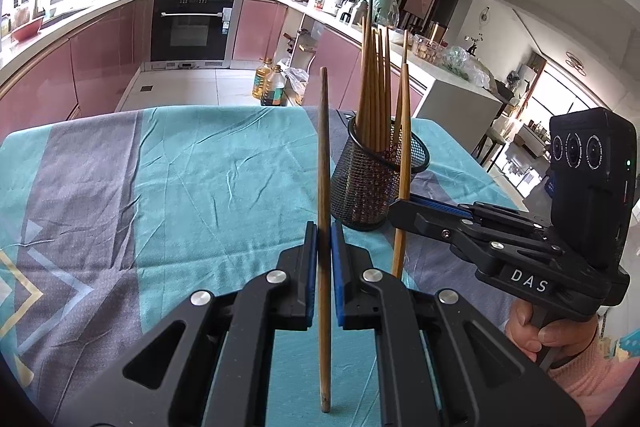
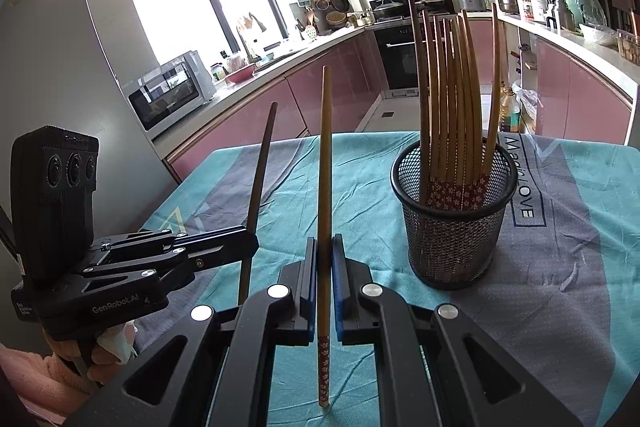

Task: Organize utensils
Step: 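Lift both chopsticks off the cloth and tilt them upright with both tools, then carry the upright chopsticks over the black mesh cup with both tools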

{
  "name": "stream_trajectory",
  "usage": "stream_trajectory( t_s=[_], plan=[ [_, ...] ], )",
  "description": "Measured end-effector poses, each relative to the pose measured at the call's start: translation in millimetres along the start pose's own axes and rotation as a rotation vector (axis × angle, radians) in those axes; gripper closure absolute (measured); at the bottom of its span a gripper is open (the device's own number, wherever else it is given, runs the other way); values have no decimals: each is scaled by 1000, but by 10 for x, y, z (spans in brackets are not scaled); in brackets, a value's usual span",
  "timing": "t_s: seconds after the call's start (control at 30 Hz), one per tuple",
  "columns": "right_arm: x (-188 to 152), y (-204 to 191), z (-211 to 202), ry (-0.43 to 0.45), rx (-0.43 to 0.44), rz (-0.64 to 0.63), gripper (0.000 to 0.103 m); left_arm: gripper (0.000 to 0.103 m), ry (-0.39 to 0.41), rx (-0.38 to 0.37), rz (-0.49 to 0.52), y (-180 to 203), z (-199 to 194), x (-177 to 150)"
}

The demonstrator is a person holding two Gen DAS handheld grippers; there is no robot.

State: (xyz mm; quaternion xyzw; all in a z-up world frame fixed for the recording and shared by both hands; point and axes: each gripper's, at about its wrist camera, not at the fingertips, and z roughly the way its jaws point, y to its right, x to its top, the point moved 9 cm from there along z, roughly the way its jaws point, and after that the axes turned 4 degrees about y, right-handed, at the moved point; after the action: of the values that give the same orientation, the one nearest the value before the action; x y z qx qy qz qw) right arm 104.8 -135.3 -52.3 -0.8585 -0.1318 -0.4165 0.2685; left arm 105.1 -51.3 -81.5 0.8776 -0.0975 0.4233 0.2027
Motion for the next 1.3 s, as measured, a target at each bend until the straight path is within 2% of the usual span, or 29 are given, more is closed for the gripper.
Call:
stream_trajectory(
  t_s=[1.3],
  plan=[
    [217, 130, -309, 94, -20, 0, 97, 95, 59, -46, 20, 71, -52, 180]
  ],
)
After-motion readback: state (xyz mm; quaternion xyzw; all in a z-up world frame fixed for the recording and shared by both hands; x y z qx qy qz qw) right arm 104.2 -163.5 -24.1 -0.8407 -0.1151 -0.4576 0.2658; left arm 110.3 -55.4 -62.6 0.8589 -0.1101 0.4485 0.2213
